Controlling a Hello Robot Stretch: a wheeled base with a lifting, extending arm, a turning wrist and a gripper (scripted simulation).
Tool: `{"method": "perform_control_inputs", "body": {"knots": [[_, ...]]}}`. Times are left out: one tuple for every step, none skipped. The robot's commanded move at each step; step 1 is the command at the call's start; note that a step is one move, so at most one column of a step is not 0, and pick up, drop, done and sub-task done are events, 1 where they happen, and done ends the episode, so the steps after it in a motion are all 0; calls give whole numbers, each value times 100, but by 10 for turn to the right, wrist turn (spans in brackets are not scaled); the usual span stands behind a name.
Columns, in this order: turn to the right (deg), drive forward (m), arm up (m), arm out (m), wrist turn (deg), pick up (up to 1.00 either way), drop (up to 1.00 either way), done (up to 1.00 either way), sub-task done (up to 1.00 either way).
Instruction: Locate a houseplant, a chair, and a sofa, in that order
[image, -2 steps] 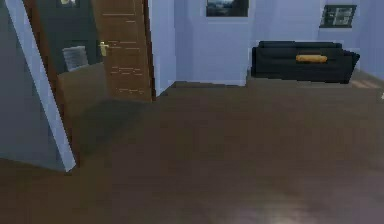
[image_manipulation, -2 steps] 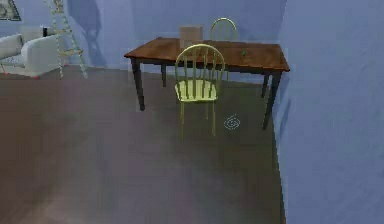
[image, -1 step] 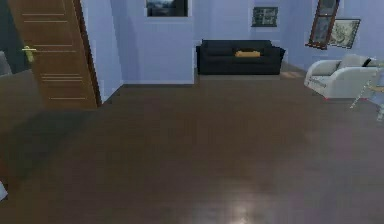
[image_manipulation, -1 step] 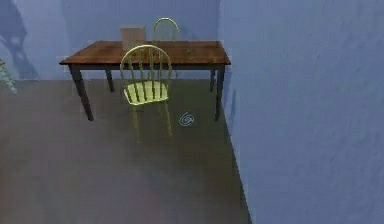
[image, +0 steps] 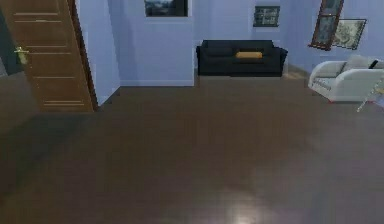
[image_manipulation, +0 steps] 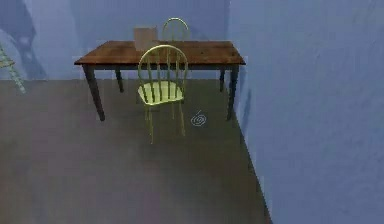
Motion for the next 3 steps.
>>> {"method": "perform_control_inputs", "body": {"knots": [[-360,0,0,0,0,0,0,0,0],[0,100,0,0,0,0,0,0,0],[0,100,0,0,0,0,0,0,0]]}}
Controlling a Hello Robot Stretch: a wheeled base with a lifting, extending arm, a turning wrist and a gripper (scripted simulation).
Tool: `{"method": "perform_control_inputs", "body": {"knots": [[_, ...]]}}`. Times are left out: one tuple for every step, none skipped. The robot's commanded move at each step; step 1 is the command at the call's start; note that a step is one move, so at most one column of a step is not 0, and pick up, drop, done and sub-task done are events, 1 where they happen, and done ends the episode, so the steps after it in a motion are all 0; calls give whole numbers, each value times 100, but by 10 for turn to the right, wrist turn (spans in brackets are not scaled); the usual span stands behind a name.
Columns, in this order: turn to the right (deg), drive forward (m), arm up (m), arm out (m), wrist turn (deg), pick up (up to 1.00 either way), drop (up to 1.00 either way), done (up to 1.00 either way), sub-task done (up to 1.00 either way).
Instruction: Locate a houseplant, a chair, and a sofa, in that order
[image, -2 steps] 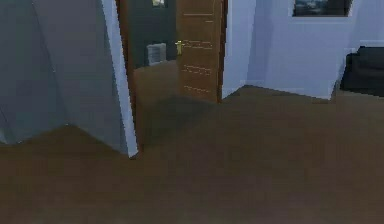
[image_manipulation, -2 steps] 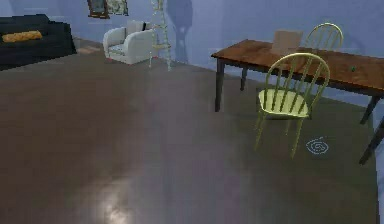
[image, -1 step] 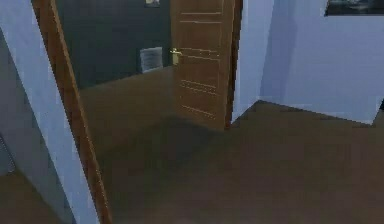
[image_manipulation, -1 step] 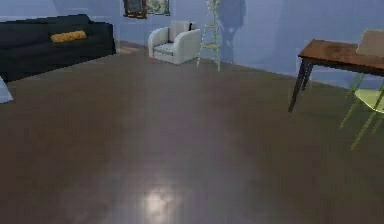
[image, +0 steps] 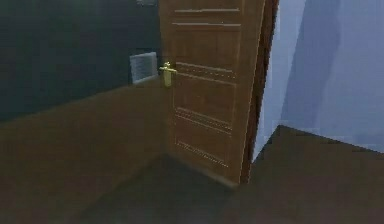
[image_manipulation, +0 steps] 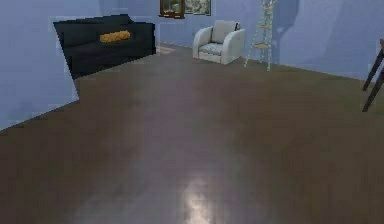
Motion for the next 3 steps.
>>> {"method": "perform_control_inputs", "body": {"knots": [[0,25,0,0,0,0,0,0,0],[-270,0,0,0,0,0,0,0,0],[-30,0,0,0,0,0,0,0,0]]}}
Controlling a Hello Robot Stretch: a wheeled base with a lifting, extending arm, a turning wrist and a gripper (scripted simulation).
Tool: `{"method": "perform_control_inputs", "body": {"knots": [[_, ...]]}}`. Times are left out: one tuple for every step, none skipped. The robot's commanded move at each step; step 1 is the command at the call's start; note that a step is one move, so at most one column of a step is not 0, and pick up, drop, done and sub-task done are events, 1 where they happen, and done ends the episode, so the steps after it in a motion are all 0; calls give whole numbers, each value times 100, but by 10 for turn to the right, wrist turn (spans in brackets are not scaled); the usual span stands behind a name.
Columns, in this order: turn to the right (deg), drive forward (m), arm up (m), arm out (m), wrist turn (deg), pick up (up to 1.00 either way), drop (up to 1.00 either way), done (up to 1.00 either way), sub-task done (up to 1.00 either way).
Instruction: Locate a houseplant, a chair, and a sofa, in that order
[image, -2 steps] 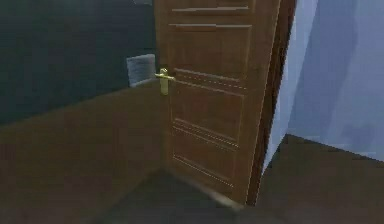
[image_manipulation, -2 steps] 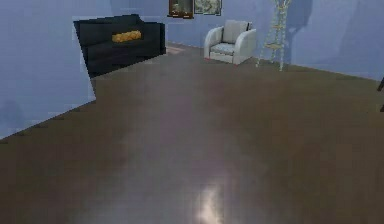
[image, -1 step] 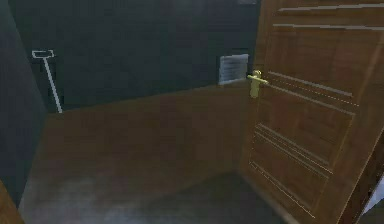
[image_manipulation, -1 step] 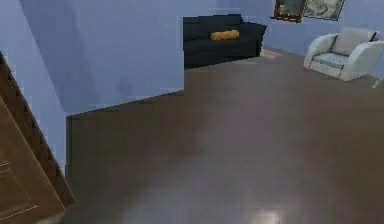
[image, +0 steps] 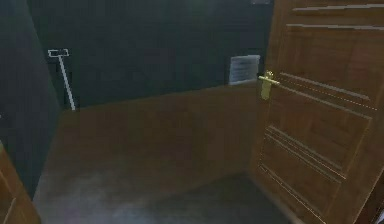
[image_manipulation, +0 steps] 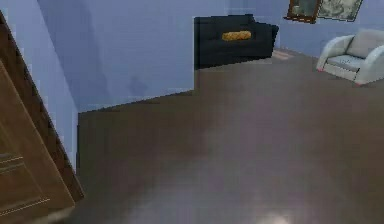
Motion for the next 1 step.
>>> {"method": "perform_control_inputs", "body": {"knots": [[0,100,0,0,0,0,0,0,0]]}}
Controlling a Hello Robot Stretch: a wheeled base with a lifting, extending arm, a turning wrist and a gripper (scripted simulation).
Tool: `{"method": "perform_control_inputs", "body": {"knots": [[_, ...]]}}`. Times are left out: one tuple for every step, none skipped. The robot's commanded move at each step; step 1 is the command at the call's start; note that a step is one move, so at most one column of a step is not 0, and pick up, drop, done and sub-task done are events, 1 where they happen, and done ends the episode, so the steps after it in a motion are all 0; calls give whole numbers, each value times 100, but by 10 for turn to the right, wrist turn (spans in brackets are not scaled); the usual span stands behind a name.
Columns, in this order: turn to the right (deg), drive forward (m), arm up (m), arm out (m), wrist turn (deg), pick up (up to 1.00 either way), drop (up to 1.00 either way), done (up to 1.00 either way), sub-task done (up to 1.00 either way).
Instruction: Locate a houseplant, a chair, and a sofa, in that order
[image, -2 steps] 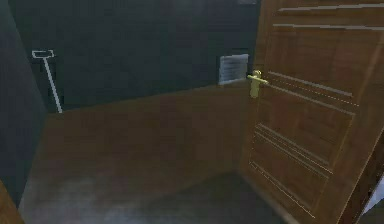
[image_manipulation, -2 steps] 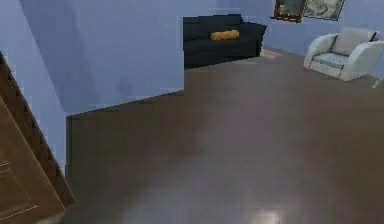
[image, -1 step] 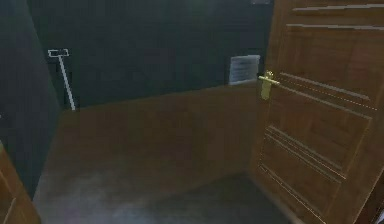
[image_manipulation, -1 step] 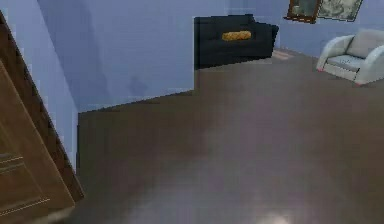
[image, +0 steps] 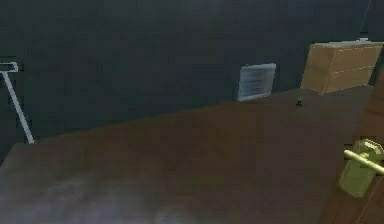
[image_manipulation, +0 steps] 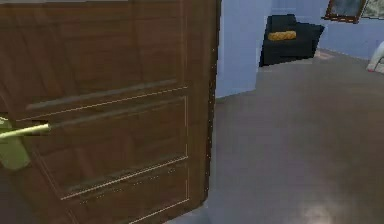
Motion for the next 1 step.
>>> {"method": "perform_control_inputs", "body": {"knots": [[0,65,0,0,0,0,0,0,0]]}}
